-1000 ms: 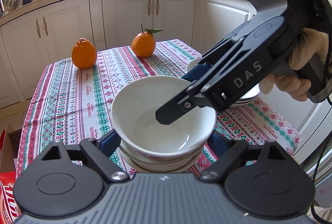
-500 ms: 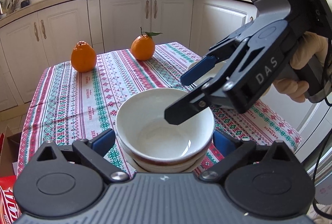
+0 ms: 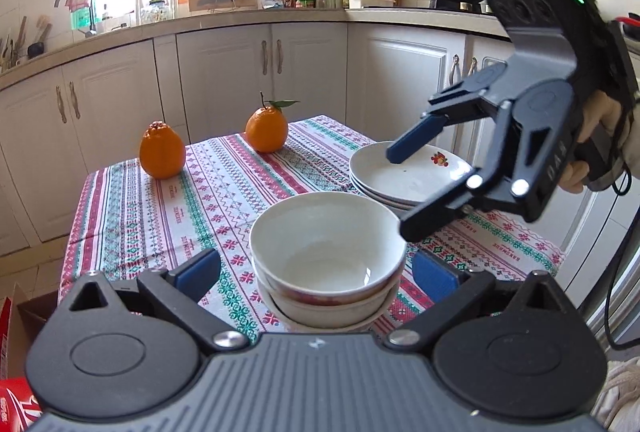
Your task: Organize plates and bowls
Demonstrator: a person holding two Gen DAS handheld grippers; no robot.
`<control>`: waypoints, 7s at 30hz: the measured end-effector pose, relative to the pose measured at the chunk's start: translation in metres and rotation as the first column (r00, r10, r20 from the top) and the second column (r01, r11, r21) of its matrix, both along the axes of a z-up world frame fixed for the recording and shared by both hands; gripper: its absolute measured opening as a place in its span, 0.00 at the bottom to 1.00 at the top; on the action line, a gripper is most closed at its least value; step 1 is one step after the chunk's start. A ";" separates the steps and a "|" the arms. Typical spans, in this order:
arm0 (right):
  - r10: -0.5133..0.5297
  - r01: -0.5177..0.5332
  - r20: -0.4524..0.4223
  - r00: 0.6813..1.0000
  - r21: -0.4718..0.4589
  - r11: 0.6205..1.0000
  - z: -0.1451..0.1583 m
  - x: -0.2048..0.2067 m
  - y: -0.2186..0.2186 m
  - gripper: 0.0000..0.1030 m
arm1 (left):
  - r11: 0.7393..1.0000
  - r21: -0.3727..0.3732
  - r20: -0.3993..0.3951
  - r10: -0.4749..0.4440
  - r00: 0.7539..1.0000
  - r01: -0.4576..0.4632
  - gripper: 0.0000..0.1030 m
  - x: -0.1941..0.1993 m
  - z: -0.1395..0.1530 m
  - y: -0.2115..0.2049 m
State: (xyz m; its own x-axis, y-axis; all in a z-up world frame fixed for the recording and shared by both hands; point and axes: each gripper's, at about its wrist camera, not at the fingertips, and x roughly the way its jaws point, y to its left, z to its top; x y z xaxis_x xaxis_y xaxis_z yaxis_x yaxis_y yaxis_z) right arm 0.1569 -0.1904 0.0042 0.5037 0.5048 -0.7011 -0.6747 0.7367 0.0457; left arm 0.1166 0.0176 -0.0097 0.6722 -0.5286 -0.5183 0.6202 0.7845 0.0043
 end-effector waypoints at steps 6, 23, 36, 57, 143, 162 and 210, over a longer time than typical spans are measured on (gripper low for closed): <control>0.004 0.001 0.062 0.998 -0.092 0.996 -0.013 -0.025 0.001 1.00 | 0.997 0.072 -0.033 -0.018 0.999 0.021 0.99 0.004 -0.011 0.004; 0.042 -0.037 0.026 0.999 -0.170 0.985 -0.073 -0.027 0.007 1.00 | 0.968 0.198 -0.140 -0.127 0.982 0.154 0.98 0.023 -0.059 -0.009; 0.138 -0.136 -0.006 0.990 -0.181 0.974 -0.085 -0.001 0.015 1.00 | 0.944 0.198 -0.164 -0.234 0.958 0.265 0.98 0.044 -0.066 -0.010; 0.324 -0.335 -0.090 0.942 -0.151 0.930 -0.079 0.027 0.035 0.91 | 0.846 0.158 -0.241 -0.467 0.851 0.509 0.82 0.079 -0.061 -0.007; 0.025 -0.034 -0.070 0.997 -0.137 0.990 -0.060 0.067 -0.165 0.88 | 0.758 0.253 -0.094 -0.600 0.795 0.602 0.91 0.140 -0.044 -0.204; -0.491 0.495 0.068 0.868 -0.194 0.847 -0.036 -0.003 -0.129 1.00 | 0.975 0.108 0.100 -0.204 0.974 0.194 0.99 0.061 -0.021 -0.144; -0.836 0.851 0.224 0.501 0.047 0.523 0.015 -0.116 -0.057 1.00 | 0.945 0.042 -0.002 0.323 0.946 -0.323 0.98 -0.019 0.031 -0.098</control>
State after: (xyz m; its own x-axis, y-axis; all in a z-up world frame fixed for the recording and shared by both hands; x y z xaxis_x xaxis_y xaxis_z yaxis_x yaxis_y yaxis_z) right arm 0.0405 -0.2471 0.0189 0.7917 -0.2742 -0.5459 0.2815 0.9568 -0.0723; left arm 0.0981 -0.0799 0.0216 0.7988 -0.2621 -0.5416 0.3335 0.9420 0.0361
